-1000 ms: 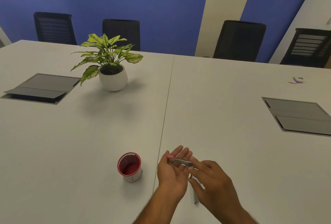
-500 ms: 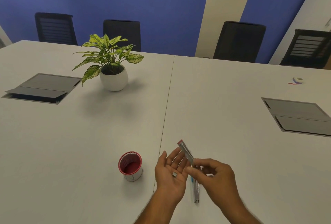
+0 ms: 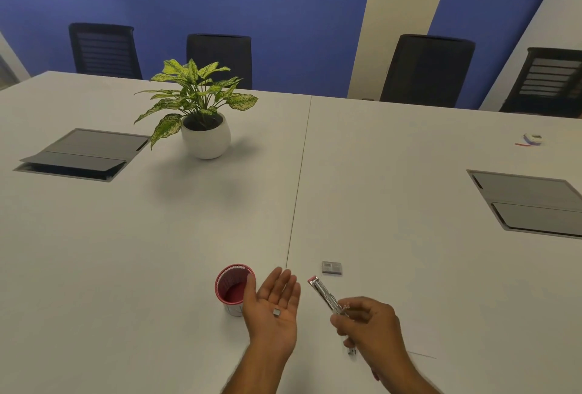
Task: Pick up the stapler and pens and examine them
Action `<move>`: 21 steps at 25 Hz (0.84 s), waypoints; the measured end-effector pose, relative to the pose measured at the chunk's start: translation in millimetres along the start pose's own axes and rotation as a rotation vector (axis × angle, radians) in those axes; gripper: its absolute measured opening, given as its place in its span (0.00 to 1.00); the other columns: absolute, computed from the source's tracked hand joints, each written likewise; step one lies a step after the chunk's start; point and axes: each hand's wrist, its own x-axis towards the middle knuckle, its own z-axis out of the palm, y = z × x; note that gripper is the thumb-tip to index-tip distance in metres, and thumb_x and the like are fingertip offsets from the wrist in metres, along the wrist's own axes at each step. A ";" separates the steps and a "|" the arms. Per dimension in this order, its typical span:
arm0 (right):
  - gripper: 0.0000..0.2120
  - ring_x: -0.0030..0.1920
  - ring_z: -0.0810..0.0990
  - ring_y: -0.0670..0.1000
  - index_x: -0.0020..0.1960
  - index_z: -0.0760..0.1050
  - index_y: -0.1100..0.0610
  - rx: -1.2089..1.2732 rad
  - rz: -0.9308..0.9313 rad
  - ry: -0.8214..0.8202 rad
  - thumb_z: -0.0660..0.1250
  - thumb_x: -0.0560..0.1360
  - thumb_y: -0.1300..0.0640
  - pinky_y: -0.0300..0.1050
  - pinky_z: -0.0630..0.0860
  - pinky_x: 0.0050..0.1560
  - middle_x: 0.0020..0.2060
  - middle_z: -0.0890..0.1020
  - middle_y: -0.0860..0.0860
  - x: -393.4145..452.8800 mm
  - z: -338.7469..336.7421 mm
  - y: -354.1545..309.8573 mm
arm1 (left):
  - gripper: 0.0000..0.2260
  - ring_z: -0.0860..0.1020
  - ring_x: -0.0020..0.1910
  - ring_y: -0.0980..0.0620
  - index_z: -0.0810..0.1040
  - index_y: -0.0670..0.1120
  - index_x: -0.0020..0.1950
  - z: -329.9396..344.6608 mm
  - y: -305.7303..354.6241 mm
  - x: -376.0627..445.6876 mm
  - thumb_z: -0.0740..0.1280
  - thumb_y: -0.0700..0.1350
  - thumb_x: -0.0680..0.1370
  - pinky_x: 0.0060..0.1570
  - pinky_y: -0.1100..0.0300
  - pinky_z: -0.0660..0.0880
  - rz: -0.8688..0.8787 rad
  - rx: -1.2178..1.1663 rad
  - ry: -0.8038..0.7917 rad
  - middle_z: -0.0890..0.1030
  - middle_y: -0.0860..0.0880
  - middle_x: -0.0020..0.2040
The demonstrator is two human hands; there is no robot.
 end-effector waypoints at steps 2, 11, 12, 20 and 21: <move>0.09 0.30 0.84 0.53 0.37 0.84 0.50 -0.155 -0.006 0.063 0.77 0.63 0.63 0.50 0.83 0.34 0.33 0.86 0.52 11.0 8.8 18.5 | 0.23 0.81 0.52 0.42 0.80 0.37 0.55 -5.5 12.4 3.4 0.62 0.58 0.79 0.54 0.50 0.77 0.021 -0.027 -0.014 0.83 0.40 0.51; 0.06 0.44 0.81 0.52 0.32 0.76 0.47 -0.682 0.014 0.103 0.70 0.65 0.56 0.42 0.74 0.40 0.32 0.79 0.47 60.7 45.3 83.8 | 0.16 0.73 0.33 0.48 0.74 0.42 0.31 -7.0 95.5 41.8 0.64 0.49 0.75 0.31 0.59 0.67 0.459 1.323 0.224 0.76 0.48 0.30; 0.06 0.45 0.81 0.52 0.33 0.76 0.47 -0.704 0.024 0.089 0.69 0.66 0.56 0.42 0.74 0.42 0.32 0.79 0.47 63.2 48.6 87.7 | 0.15 0.74 0.35 0.48 0.74 0.42 0.31 -5.9 99.8 46.3 0.62 0.48 0.75 0.33 0.59 0.67 0.508 1.533 0.184 0.76 0.48 0.31; 0.02 0.39 0.73 0.48 0.40 0.73 0.50 -0.879 0.036 0.042 0.65 0.70 0.53 0.40 0.69 0.36 0.34 0.75 0.46 80.6 67.0 102.4 | 0.15 0.81 0.54 0.46 0.79 0.44 0.59 -6.9 98.4 78.7 0.68 0.45 0.73 0.51 0.58 0.77 0.395 2.375 0.085 0.81 0.45 0.56; 0.02 0.39 0.74 0.48 0.40 0.73 0.50 -0.891 0.035 0.039 0.65 0.70 0.53 0.40 0.69 0.36 0.35 0.76 0.46 83.4 68.0 102.7 | 0.16 0.80 0.57 0.46 0.78 0.44 0.61 -8.3 97.5 81.9 0.68 0.45 0.74 0.54 0.58 0.76 0.392 2.434 0.063 0.80 0.45 0.58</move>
